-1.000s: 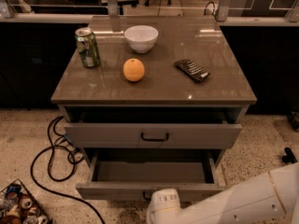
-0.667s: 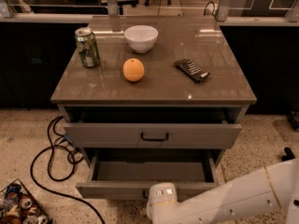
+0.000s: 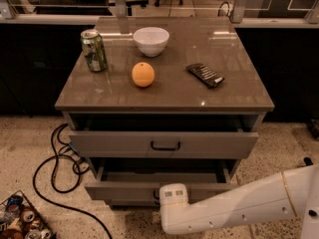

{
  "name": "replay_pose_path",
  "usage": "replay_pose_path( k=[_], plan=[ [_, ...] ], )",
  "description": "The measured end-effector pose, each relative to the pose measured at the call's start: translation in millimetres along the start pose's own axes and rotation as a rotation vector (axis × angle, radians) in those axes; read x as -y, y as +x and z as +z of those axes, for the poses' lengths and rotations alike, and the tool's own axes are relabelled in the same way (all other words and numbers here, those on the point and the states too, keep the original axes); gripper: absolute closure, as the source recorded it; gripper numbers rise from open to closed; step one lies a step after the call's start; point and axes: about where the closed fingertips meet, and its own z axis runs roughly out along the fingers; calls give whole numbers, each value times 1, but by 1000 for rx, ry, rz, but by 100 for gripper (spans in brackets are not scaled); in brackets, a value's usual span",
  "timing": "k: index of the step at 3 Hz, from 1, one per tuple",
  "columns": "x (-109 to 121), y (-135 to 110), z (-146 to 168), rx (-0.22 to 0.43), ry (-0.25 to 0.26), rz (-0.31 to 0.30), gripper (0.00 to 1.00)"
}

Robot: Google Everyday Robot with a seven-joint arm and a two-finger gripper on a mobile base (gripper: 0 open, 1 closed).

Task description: Close middle drawer

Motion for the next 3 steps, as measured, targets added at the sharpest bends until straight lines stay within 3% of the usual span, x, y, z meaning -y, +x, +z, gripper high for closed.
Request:
replay_pose_path(
  k=[1, 2, 3],
  plan=[
    [2, 0, 0, -2, 5, 4, 100],
    [40, 5, 5, -26, 75, 54, 100],
    [41, 5, 5, -26, 76, 55, 100]
  ],
)
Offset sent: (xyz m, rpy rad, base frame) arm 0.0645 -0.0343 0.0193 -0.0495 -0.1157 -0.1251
